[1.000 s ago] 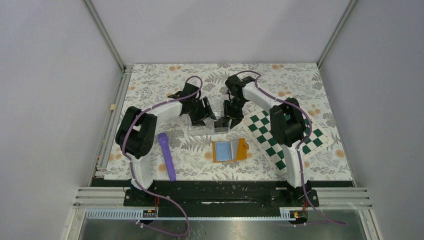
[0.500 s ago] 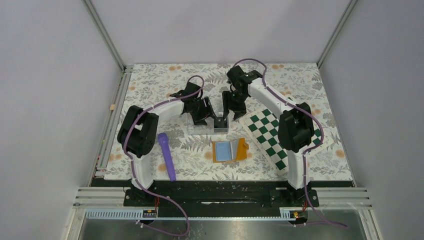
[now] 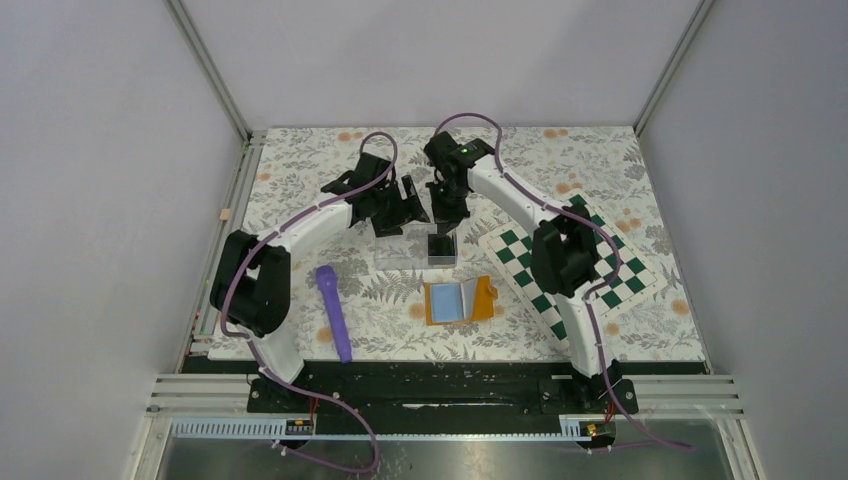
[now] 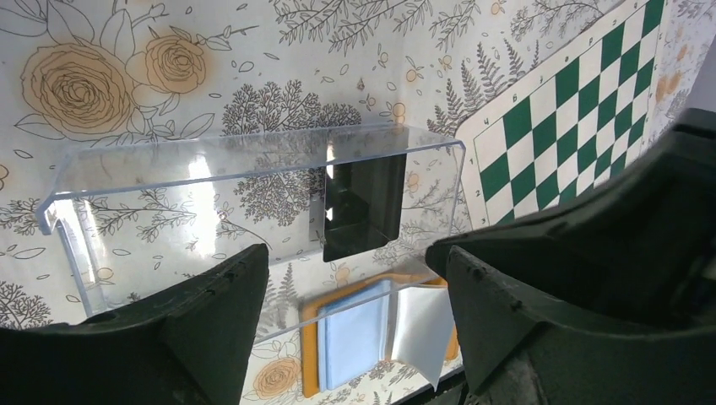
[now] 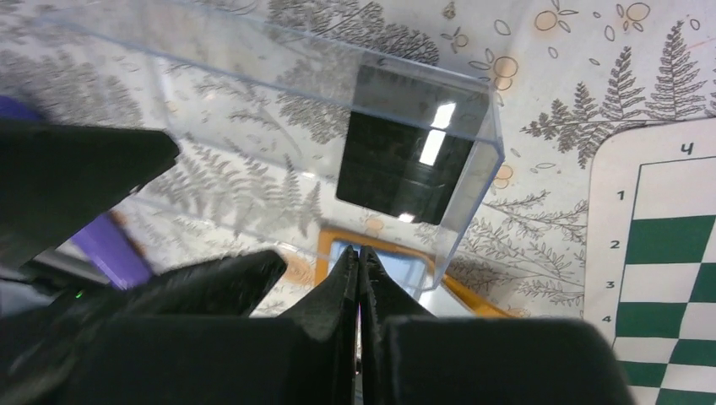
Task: Put the credit cards into the card holder
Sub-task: Pick up the credit card from the storage box.
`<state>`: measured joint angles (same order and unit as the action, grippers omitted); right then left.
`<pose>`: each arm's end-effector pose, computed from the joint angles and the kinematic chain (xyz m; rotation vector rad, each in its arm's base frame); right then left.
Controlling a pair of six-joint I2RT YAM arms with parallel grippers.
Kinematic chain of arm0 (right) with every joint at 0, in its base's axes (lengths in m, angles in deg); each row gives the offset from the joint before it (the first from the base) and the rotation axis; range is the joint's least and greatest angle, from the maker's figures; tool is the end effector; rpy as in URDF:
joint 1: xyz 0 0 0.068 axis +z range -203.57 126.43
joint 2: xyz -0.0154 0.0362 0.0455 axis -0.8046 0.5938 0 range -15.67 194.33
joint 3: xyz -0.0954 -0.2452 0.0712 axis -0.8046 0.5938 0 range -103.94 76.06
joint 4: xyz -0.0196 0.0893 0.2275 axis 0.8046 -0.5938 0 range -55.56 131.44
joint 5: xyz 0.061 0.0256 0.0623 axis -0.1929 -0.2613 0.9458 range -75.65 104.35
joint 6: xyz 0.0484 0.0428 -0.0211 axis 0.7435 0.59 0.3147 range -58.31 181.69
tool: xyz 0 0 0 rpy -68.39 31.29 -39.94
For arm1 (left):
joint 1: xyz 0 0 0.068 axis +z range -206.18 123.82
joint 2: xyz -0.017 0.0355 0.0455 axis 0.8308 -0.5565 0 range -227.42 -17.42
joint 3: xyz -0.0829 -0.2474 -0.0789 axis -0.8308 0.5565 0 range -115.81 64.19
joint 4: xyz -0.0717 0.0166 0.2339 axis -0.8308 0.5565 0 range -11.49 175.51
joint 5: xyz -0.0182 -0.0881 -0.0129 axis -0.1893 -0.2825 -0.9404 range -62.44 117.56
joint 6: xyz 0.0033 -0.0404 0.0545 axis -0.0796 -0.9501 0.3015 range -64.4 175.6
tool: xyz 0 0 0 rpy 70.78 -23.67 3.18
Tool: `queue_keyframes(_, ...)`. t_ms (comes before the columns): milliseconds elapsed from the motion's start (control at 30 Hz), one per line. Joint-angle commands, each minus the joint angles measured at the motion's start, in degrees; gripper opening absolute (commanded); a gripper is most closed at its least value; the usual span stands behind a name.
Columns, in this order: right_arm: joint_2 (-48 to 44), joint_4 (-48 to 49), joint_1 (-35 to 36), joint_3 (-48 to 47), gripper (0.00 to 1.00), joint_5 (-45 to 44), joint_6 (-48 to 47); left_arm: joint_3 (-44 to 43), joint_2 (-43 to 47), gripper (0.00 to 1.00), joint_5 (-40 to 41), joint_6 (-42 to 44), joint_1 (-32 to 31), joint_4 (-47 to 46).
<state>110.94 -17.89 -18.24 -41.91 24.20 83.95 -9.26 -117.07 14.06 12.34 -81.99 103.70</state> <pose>0.3692 0.2731 0.2320 -0.3716 2.8235 0.4820 0.3314 -0.1744 0.2276 -0.2890 2.5955 -0.7725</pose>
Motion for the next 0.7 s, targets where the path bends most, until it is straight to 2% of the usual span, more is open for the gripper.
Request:
queue_keyframes(0,3.11,-4.73,1.33,-3.88,0.0,-6.73,-0.53,0.19,-0.88,0.77,-1.31,1.06,0.4,-1.55)
queue_keyframes(333,7.0,-6.58,2.39,-5.03,0.0,-14.21,2.13,-2.34,-7.98,0.71,-6.37,-0.3,0.29,0.55)
queue_keyframes(667,9.49,-6.57,3.38,-3.99,0.0,-16.27,5.22,-3.2,-10.59,0.65,-7.3,-2.15,-0.38,0.39)
